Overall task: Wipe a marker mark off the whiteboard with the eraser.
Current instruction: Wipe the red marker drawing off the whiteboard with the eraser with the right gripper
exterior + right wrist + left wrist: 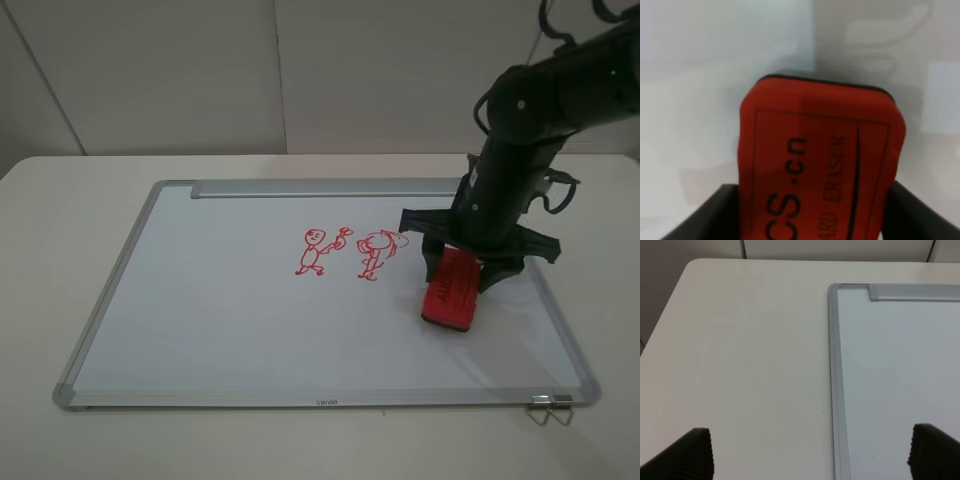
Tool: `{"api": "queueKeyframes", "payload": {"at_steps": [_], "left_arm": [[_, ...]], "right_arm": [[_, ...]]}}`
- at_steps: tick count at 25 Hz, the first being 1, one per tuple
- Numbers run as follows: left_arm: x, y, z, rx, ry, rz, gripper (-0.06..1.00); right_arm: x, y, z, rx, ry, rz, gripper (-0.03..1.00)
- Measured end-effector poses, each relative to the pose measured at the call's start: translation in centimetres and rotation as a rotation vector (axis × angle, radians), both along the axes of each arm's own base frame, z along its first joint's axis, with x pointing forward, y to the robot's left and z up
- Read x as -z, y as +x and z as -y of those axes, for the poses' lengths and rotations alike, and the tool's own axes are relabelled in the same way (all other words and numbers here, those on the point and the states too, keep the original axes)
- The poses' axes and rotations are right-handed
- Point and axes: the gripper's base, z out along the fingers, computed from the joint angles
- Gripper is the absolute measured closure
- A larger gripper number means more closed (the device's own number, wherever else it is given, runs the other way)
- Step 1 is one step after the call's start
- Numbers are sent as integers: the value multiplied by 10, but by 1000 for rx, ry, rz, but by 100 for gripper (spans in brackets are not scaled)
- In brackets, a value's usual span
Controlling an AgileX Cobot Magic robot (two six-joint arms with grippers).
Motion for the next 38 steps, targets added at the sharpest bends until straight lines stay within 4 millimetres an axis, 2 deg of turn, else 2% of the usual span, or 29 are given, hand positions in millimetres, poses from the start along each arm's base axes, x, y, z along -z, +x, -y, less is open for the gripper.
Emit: {"api": "queueKeyframes", "payload": {"at_steps": [6, 10, 18, 24, 28, 33, 38], "left_arm": [[0, 0, 0, 0, 0, 0, 17], [0, 0, 0, 0, 0, 0, 17], [0, 0, 0, 0, 0, 0, 17], [0, 0, 0, 0, 0, 0, 17], [0, 0, 0, 0, 0, 0, 17], [0, 0, 0, 0, 0, 0, 17], [0, 0, 0, 0, 0, 0, 17]], "right_arm": [[-46, 29, -26, -336, 8, 79, 47], [-54, 43, -50, -513, -5, 59, 47], [-38, 69, -113, -752, -47, 9, 47], [-24, 80, -154, -846, -65, 44, 47], [-7, 80, -174, -885, -69, 36, 47], [14, 70, -197, -927, -52, 25, 47], [30, 64, -208, -950, -42, 17, 47]]}}
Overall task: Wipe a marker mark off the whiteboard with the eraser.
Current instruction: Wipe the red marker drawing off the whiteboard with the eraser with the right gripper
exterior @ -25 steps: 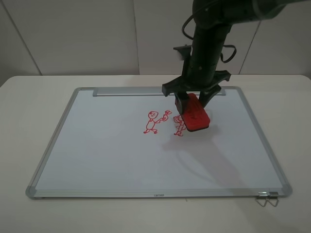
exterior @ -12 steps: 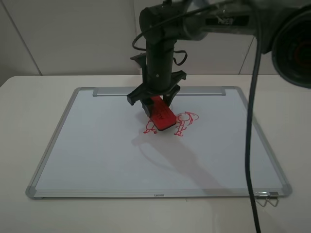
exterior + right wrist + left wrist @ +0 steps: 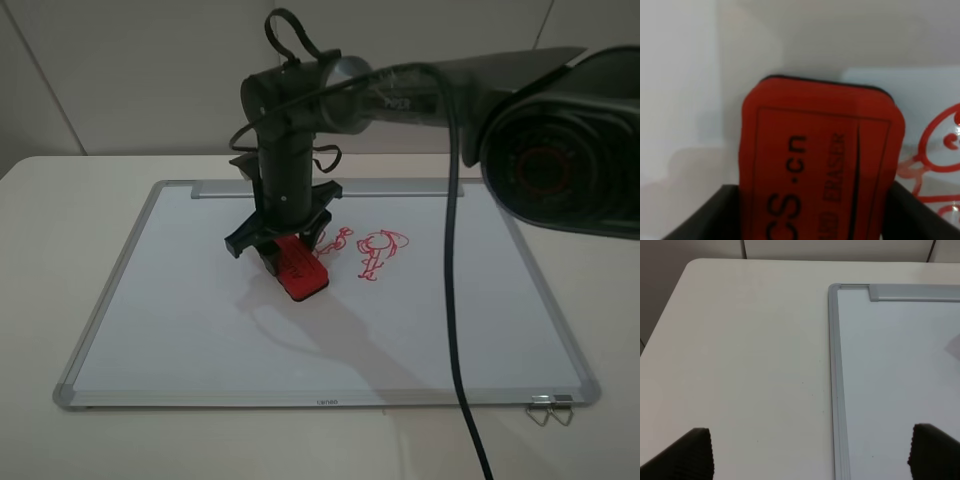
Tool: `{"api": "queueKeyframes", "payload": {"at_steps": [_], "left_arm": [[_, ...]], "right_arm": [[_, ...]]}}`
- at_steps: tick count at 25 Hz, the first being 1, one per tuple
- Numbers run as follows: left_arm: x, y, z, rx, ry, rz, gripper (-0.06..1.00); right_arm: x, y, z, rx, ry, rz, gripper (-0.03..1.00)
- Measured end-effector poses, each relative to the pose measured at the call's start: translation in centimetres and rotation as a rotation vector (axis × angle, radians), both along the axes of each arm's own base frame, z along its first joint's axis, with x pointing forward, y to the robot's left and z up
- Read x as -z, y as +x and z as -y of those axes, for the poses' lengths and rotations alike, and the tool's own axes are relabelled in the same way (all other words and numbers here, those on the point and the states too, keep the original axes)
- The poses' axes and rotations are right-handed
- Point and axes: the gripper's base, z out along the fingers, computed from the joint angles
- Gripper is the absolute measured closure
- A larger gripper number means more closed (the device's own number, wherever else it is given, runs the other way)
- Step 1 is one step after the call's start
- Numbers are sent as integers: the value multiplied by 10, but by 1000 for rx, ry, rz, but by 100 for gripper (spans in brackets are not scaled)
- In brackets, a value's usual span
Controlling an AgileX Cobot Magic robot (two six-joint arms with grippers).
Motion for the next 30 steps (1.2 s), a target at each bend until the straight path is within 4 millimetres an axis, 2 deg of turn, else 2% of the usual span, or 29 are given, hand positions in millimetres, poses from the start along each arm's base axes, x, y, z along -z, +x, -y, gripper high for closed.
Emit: {"api": "queueKeyframes", "payload": {"at_steps": [13, 17, 26, 30], "left_arm": [[0, 0, 0, 0, 0, 0, 17], [0, 0, 0, 0, 0, 0, 17], [0, 0, 0, 0, 0, 0, 17], [0, 0, 0, 0, 0, 0, 17]], "right_arm": [[12, 7, 4, 13, -14, -12, 47], [12, 26, 13, 37, 40, 64, 47], [15, 69, 48, 65, 68, 226, 47], [16, 73, 55, 82, 72, 221, 47]]}}
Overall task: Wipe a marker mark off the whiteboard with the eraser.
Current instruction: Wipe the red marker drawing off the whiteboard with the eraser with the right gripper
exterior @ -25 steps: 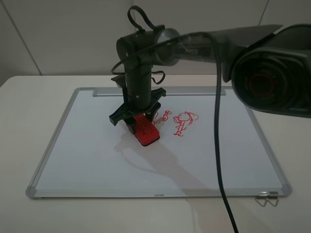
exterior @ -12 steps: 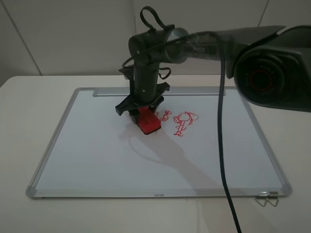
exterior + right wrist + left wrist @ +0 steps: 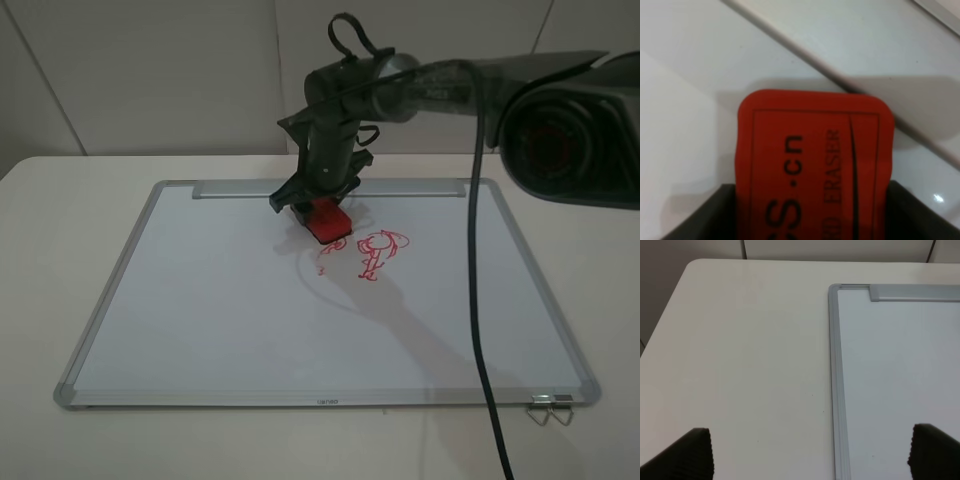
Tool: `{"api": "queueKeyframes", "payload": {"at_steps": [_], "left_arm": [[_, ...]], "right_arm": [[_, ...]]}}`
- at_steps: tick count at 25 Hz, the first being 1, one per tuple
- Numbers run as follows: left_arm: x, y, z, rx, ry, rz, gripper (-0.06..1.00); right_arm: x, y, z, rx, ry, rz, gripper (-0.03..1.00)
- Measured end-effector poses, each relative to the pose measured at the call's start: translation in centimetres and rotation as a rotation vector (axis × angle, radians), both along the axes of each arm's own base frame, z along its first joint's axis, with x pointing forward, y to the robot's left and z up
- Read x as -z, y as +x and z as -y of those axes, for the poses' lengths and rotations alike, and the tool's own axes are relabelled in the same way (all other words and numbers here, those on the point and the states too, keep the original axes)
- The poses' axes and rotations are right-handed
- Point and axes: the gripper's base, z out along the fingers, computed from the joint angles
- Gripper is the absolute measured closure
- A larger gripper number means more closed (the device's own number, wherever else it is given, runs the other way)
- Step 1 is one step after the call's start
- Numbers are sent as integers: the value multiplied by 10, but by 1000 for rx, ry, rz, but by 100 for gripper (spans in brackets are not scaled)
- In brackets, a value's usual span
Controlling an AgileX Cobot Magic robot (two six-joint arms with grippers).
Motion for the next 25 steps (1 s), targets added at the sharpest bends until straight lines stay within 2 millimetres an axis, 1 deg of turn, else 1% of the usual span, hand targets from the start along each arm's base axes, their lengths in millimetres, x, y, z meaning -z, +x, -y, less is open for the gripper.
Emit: {"api": "queueKeyframes", "payload": {"at_steps": [3, 8, 11, 21, 25], "left_arm": [[0, 0, 0, 0, 0, 0, 17], [0, 0, 0, 0, 0, 0, 17], [0, 0, 0, 0, 0, 0, 17], [0, 0, 0, 0, 0, 0, 17], [0, 0, 0, 0, 0, 0, 17]], "right_arm": [[0, 3, 5, 3, -4, -1, 47], [0, 7, 14, -52, -32, -4, 47], [0, 8, 16, -64, -31, -8, 47], [-1, 7, 15, -80, 6, -45, 47], [-1, 4, 10, -97, -5, -48, 47]]}}
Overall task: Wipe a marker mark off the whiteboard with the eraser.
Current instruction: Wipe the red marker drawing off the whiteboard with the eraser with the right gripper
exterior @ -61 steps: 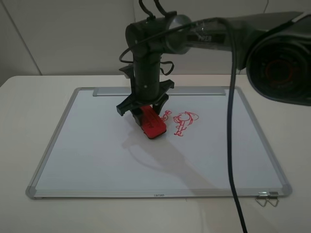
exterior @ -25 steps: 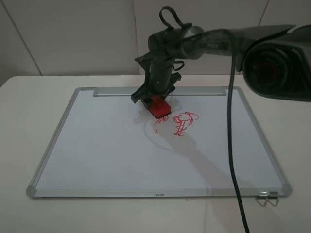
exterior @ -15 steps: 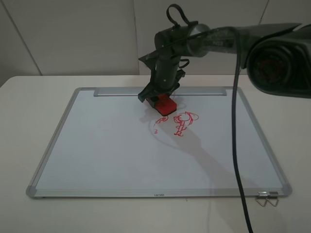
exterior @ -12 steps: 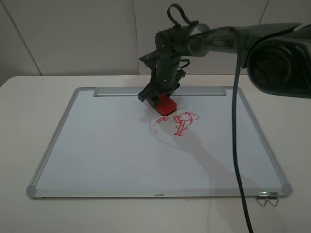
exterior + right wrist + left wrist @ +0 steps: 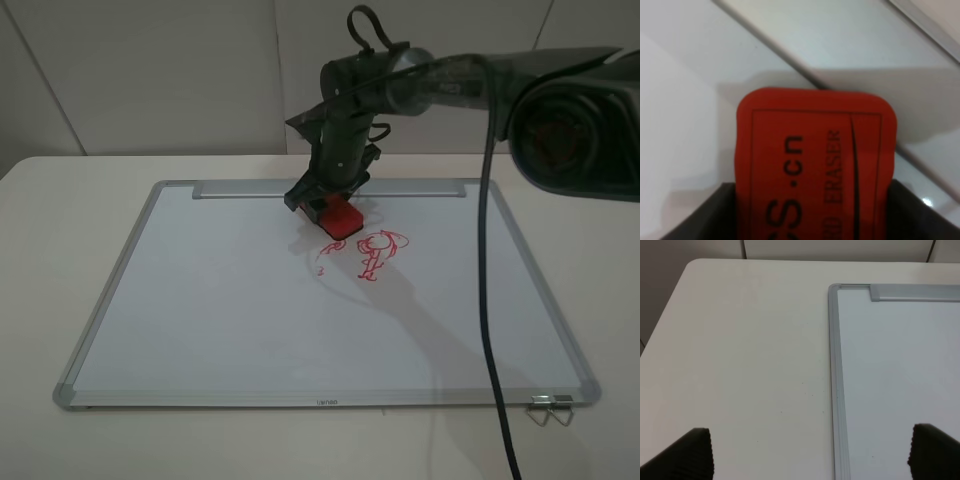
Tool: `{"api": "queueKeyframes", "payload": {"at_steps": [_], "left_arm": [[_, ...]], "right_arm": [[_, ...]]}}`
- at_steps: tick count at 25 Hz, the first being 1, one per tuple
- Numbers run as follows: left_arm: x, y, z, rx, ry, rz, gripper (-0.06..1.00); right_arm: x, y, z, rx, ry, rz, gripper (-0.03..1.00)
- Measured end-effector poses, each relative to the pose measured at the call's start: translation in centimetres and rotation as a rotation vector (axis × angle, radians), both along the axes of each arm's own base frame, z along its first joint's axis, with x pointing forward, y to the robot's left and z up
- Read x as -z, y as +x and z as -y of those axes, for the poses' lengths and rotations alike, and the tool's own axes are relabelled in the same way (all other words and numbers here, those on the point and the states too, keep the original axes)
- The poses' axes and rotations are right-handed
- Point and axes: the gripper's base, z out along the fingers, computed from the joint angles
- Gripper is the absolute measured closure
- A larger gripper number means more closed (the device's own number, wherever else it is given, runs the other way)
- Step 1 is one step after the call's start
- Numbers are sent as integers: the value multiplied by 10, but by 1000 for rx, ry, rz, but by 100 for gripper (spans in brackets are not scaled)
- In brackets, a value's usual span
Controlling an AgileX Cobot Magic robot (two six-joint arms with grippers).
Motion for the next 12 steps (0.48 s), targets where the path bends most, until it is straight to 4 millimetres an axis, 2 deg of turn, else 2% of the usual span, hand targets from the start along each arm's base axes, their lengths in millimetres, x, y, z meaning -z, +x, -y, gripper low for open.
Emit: {"api": "queueKeyframes", "payload": {"at_steps": [12], "left_arm": [[0, 0, 0, 0, 0, 0, 17]], "right_arm": [[1, -24, -25, -33, 9, -96, 47]]}}
